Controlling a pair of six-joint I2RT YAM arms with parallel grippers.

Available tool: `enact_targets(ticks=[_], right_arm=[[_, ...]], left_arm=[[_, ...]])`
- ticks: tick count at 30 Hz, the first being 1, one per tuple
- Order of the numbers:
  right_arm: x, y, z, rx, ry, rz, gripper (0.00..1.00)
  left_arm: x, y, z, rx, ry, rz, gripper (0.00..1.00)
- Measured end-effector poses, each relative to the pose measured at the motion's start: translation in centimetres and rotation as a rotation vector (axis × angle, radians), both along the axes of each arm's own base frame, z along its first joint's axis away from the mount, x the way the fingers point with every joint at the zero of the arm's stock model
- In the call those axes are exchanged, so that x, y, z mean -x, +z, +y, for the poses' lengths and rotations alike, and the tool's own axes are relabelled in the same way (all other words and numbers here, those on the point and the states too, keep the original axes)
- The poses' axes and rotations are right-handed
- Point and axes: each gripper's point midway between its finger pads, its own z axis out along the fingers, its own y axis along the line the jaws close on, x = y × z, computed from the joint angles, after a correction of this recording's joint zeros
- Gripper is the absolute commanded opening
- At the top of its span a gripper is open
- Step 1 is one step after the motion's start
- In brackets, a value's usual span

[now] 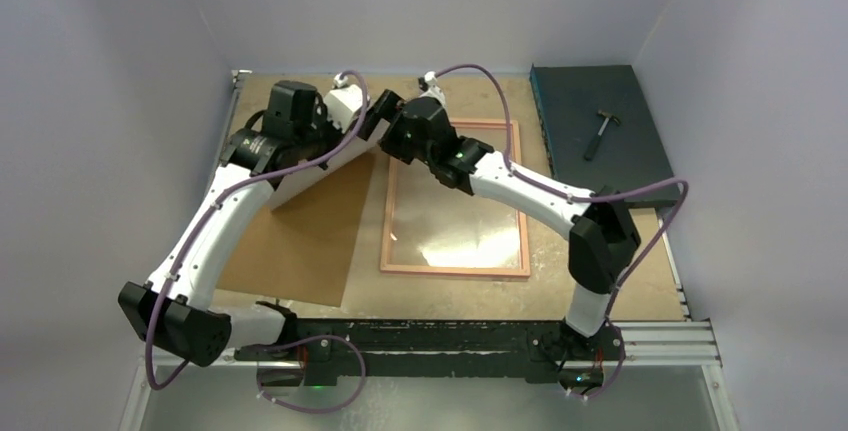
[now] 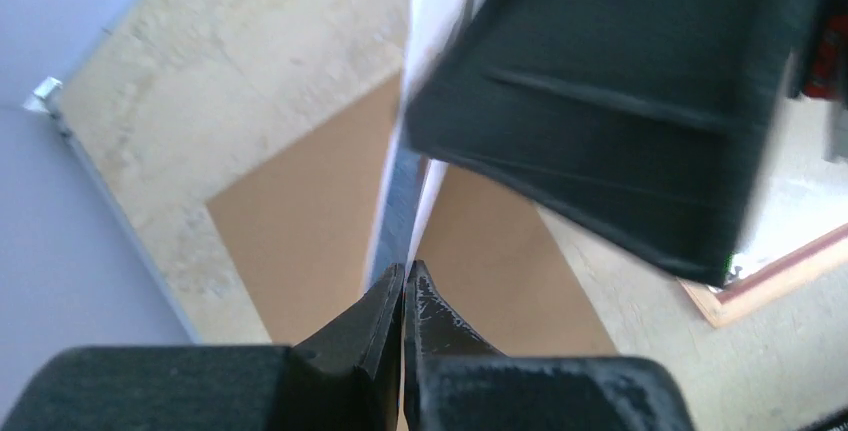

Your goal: Put the photo into the frame

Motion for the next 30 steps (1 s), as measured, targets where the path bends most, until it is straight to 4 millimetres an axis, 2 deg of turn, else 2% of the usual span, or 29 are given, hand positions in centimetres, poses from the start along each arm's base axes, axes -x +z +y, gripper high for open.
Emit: enact_targets(ticks=[2,4,6,9,12,15,18,21,23,26,29,30], right_arm=[[0.8,0.1,-1.1,0.006,0.029,-0.022,0.99],[1.4,1.1,-2.5,-0.011,0.048,-0.065,0.99],[2.2,2.9,-4.2,-0.033,0.062,-0.122,0.99],[3.1,6.7,-6.3,-0.084,0.08,-0.236,0.99],[4.2,9.2,-7.7,-0.126,0.093,-0.327,0.99],[5.5,9.7,-8.3,-0.145,0.123,-0.373,0.99],[6.0,8.1,-8.3,-0.134,0.152,-0.365,0.99],[6.4,4.7,-8.2,-0.1,0.176,-0.311,0.99],[6.7,2.2,-8.1,-0.081,0.194,-0.269,0.99],[6.4,-0.7,-7.5,-0.049,0.201,-0.212,0.99],[6.3,-3.5,-6.7,-0.013,0.213,-0.148,0.99],[6.4,-4.1,-6.5,-0.011,0.218,-0.132,0.99]], left_arm=[[-0.7,2.2,-0.1,0.007,-0.001,-0.046,0.0],[-1.3,4.3,-0.3,0.013,-0.007,-0.088,0.0],[-2.0,6.6,-0.5,0.025,-0.009,-0.134,0.0],[-2.9,9.4,-0.9,0.042,-0.011,-0.182,0.0],[-3.4,11.1,-1.2,0.058,-0.016,-0.202,0.0],[-3.8,12.7,-1.9,0.085,-0.03,-0.211,0.0],[-4.0,14.0,-2.8,0.133,-0.05,-0.209,0.0],[-4.1,14.3,-3.7,0.169,-0.069,-0.195,0.0],[-3.9,13.5,-4.0,0.179,-0.076,-0.168,0.0],[-3.1,10.1,-3.9,0.172,-0.072,-0.091,0.0],[-1.4,5.5,-3.4,0.142,-0.059,0.033,0.0],[-1.2,4.7,-3.3,0.137,-0.055,0.059,0.0]])
